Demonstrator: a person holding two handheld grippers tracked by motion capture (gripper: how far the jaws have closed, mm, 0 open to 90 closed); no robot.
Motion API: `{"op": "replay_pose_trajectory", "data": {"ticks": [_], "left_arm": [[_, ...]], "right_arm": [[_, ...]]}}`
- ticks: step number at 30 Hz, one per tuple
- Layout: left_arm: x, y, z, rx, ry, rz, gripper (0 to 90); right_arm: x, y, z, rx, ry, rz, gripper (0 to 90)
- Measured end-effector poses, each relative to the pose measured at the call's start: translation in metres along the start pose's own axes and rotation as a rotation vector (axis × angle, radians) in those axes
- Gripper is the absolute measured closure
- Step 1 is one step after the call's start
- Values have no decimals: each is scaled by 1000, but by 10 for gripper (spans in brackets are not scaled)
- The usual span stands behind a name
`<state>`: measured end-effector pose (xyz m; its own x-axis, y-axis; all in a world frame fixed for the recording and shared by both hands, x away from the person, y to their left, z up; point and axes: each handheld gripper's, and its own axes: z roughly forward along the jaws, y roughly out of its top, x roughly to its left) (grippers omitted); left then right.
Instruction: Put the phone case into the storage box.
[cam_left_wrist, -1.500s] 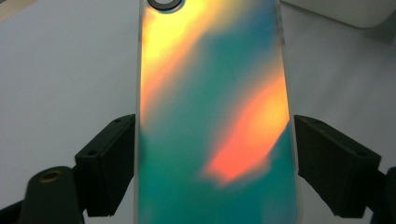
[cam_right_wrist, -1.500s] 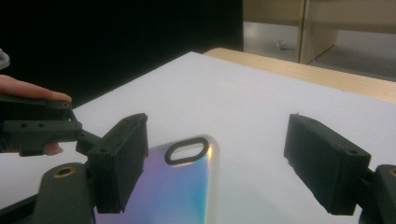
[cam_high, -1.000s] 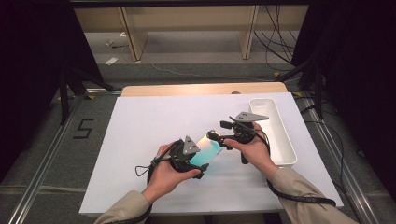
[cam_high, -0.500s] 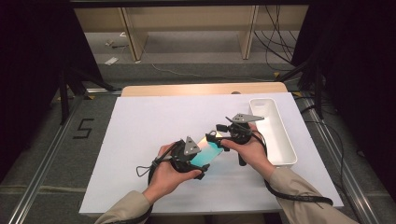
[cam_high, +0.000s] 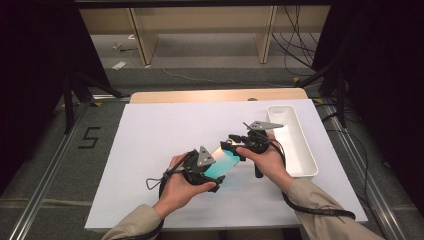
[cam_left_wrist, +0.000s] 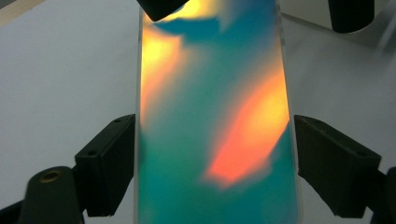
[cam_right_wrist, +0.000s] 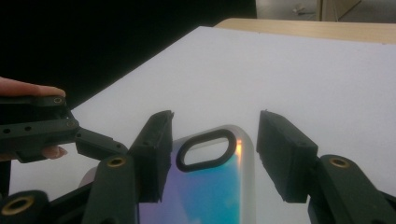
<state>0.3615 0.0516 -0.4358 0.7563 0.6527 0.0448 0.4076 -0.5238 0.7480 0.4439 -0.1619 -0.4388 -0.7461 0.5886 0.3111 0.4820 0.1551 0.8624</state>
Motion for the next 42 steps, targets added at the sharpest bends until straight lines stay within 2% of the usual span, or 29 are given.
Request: {"op": "replay_pose_trajectory", "data": {"ticks": [11, 21, 27, 30, 31, 35, 37, 39, 42], "left_arm": [[0, 0, 1, 0, -4, -5, 172], [0, 0, 2, 1, -4, -3, 172], [0, -1, 3, 2, -4, -1, 171], [-1, -1, 4, 4, -6, -1, 171], [-1, -1, 4, 3, -4, 4, 171], [-2, 0, 4, 2, 4, 12, 171], [-3, 0, 5, 0, 13, 20, 171], [-3, 0, 5, -7, 23, 28, 171], [-4, 0, 5, -17, 43, 60, 170]], "right_arm": [[0, 1, -1, 21, 11, 26, 542], [-1, 4, -3, -5, 22, 68, 615], [2, 6, -5, -11, 17, 53, 639], [3, 8, -7, -30, 27, 72, 690], [4, 10, -9, -33, 43, 84, 710], [5, 13, -11, -46, 57, 86, 736], [6, 14, -13, -52, 73, 112, 751], [7, 14, -14, -63, 79, 119, 760], [9, 16, -16, -84, 82, 122, 772]]}}
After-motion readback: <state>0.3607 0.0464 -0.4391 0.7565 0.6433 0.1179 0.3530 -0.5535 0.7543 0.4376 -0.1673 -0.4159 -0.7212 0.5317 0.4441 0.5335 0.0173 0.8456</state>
